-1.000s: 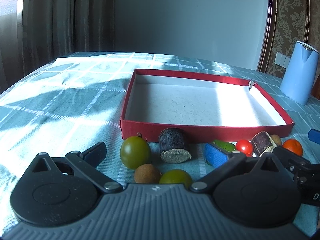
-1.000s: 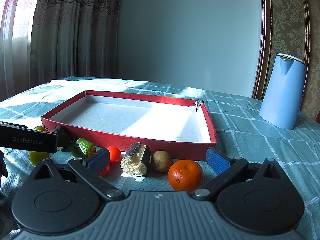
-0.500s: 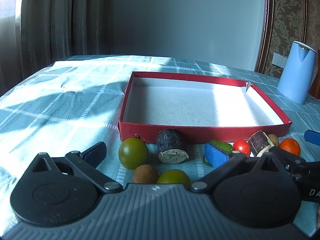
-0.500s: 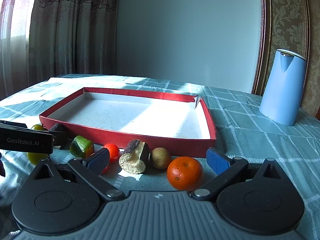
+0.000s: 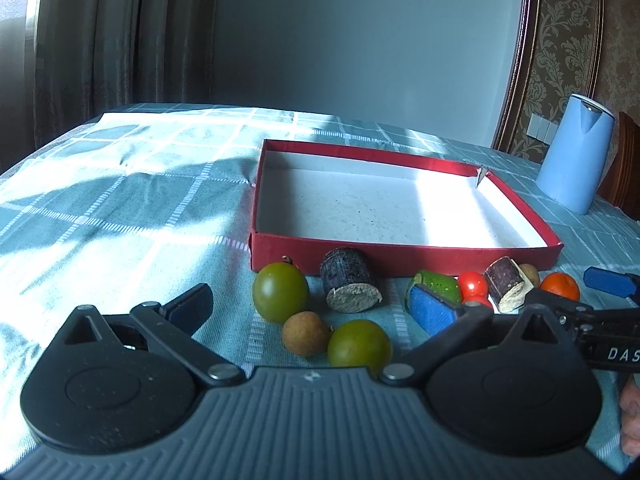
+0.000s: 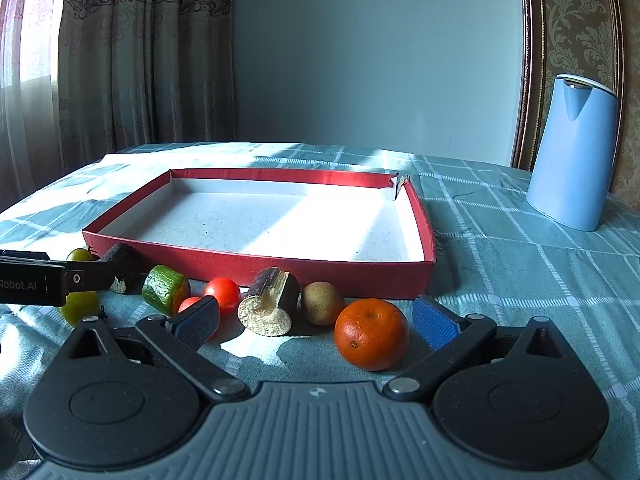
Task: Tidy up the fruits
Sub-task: 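Close the right gripper around the orange tangerine and lift it, then grasp the small green tomato with the left gripper while the right gripper holds the tangerine, then carry both fruits into the red box and open both grippers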
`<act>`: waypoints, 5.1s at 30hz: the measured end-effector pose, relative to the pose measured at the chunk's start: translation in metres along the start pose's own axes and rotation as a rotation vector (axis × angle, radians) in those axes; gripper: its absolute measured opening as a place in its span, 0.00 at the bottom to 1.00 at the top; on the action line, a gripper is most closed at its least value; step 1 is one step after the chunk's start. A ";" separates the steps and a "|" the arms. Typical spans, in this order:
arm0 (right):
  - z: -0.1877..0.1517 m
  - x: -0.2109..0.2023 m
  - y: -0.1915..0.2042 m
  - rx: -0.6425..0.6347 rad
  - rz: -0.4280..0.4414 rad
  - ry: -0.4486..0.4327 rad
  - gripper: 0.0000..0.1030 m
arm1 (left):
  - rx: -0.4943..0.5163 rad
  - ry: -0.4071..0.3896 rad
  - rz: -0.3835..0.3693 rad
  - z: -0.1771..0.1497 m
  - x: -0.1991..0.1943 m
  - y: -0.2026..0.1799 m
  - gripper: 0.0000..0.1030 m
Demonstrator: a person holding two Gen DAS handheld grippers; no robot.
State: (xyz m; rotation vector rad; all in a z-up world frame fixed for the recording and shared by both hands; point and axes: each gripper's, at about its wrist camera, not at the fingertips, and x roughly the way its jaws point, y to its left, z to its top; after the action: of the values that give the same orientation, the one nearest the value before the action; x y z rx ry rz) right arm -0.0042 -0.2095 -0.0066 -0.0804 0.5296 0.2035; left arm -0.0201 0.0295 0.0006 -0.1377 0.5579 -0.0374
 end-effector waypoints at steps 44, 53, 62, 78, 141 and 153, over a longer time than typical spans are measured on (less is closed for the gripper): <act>-0.004 0.013 -0.036 0.073 0.059 0.122 0.40 | 0.429 -0.110 -0.100 -0.038 -0.041 -0.053 1.00; -0.004 0.014 -0.037 0.070 0.058 0.123 0.40 | 0.454 -0.003 -0.174 -0.035 -0.022 -0.061 0.98; -0.004 0.012 -0.037 0.077 0.059 0.121 0.40 | 0.473 0.058 -0.187 -0.018 0.003 -0.057 0.97; -0.004 0.012 -0.038 0.079 0.052 0.119 0.41 | 0.525 0.082 -0.127 -0.011 0.014 -0.060 0.77; 0.084 0.153 -0.030 -0.075 -0.048 0.172 0.44 | 0.172 0.097 0.038 0.080 0.127 -0.033 0.53; 0.077 0.141 -0.031 -0.081 -0.069 0.112 0.67 | 0.176 -0.099 0.069 0.073 0.092 -0.030 0.93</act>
State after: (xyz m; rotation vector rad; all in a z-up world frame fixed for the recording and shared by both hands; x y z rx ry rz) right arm 0.1587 -0.2055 -0.0116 -0.1896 0.6291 0.1537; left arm 0.0964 0.0024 0.0182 0.0503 0.4582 -0.0127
